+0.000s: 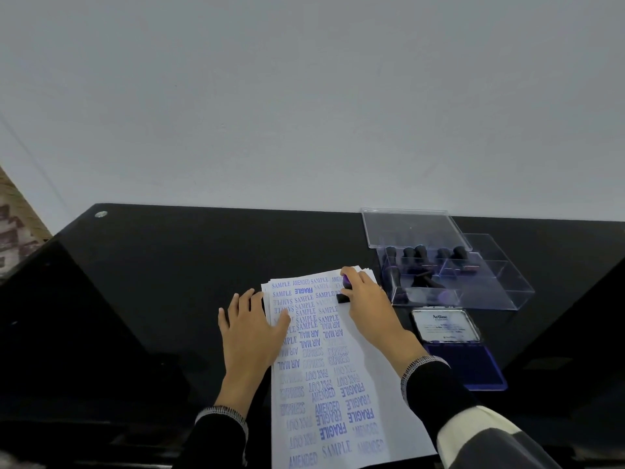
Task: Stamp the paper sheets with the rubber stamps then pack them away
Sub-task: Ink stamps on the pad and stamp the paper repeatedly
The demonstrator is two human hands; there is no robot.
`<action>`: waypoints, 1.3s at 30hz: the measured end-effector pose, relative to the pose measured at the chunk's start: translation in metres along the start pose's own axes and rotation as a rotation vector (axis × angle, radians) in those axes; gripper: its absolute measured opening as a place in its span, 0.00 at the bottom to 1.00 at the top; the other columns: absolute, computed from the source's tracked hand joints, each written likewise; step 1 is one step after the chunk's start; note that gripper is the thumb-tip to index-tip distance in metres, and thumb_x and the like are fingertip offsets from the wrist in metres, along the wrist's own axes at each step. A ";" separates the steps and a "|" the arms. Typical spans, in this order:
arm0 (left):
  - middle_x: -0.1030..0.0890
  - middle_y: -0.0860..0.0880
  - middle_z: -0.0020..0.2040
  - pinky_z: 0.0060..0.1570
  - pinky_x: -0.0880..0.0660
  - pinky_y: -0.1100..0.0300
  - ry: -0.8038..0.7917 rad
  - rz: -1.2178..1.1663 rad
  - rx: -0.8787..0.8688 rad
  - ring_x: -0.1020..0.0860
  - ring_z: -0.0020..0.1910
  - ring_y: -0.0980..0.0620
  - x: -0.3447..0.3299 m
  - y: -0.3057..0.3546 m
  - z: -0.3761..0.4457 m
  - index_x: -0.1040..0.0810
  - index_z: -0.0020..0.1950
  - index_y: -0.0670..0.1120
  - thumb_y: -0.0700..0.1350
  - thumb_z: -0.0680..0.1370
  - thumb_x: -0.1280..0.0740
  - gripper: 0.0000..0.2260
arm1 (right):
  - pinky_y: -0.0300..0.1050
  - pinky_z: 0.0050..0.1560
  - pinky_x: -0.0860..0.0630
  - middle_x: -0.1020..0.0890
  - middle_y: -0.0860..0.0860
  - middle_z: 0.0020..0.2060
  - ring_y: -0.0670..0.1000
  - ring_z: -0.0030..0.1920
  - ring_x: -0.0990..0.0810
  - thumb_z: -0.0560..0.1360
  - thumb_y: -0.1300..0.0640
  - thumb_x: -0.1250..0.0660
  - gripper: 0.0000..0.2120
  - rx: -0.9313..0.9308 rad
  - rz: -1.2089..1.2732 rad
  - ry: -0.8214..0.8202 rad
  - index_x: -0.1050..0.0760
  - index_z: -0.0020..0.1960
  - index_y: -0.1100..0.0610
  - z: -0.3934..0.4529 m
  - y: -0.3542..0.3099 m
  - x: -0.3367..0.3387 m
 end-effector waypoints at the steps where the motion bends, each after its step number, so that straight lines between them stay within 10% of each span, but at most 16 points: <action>1: 0.37 0.50 0.75 0.75 0.52 0.45 -0.001 0.002 0.002 0.45 0.77 0.48 0.000 0.000 0.001 0.35 0.73 0.49 0.63 0.77 0.41 0.29 | 0.40 0.53 0.25 0.26 0.53 0.60 0.52 0.56 0.23 0.78 0.66 0.40 0.22 -0.002 0.000 -0.006 0.36 0.70 0.54 0.001 0.001 0.000; 7: 0.34 0.49 0.73 0.74 0.50 0.44 0.011 0.005 0.002 0.42 0.75 0.47 0.001 0.000 0.002 0.33 0.71 0.49 0.62 0.76 0.39 0.27 | 0.30 0.35 0.29 0.23 0.55 0.49 0.47 0.40 0.25 0.79 0.61 0.39 0.10 -0.186 0.413 0.086 0.29 0.60 0.55 0.010 0.013 0.019; 11: 0.33 0.49 0.72 0.73 0.49 0.44 0.027 0.006 0.000 0.41 0.75 0.47 0.002 0.002 0.002 0.33 0.70 0.48 0.61 0.76 0.38 0.27 | 0.42 0.50 0.21 0.21 0.56 0.51 0.52 0.47 0.19 0.79 0.63 0.38 0.07 -0.397 0.943 0.339 0.27 0.56 0.56 0.008 0.031 0.039; 16: 0.32 0.48 0.72 0.73 0.48 0.43 0.024 0.018 0.002 0.39 0.74 0.46 0.001 0.001 0.002 0.32 0.69 0.48 0.61 0.76 0.38 0.26 | 0.42 0.46 0.18 0.19 0.59 0.47 0.54 0.45 0.17 0.79 0.63 0.40 0.05 -0.552 1.533 0.360 0.25 0.51 0.59 0.000 0.043 0.044; 31: 0.33 0.49 0.73 0.73 0.49 0.44 0.016 -0.054 0.011 0.40 0.74 0.47 0.006 0.002 0.002 0.31 0.71 0.49 0.58 0.78 0.37 0.25 | 0.43 0.49 0.19 0.19 0.58 0.51 0.55 0.49 0.17 0.79 0.61 0.39 0.08 -0.444 1.524 0.313 0.24 0.55 0.57 -0.013 0.042 0.045; 39: 0.24 0.59 0.60 0.55 0.29 0.63 -0.143 -0.354 -0.203 0.26 0.56 0.60 0.012 0.057 -0.038 0.23 0.60 0.53 0.48 0.80 0.37 0.09 | 0.42 0.45 0.21 0.20 0.58 0.49 0.53 0.45 0.18 0.79 0.62 0.40 0.09 -0.437 1.615 0.358 0.26 0.58 0.59 -0.055 0.062 0.067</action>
Point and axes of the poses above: each hand's wrist, its own z-axis towards the middle knuckle, its own x-axis out of the back of the hand, y = z × x, the point moved 3 cm from there along z, towards the middle knuckle
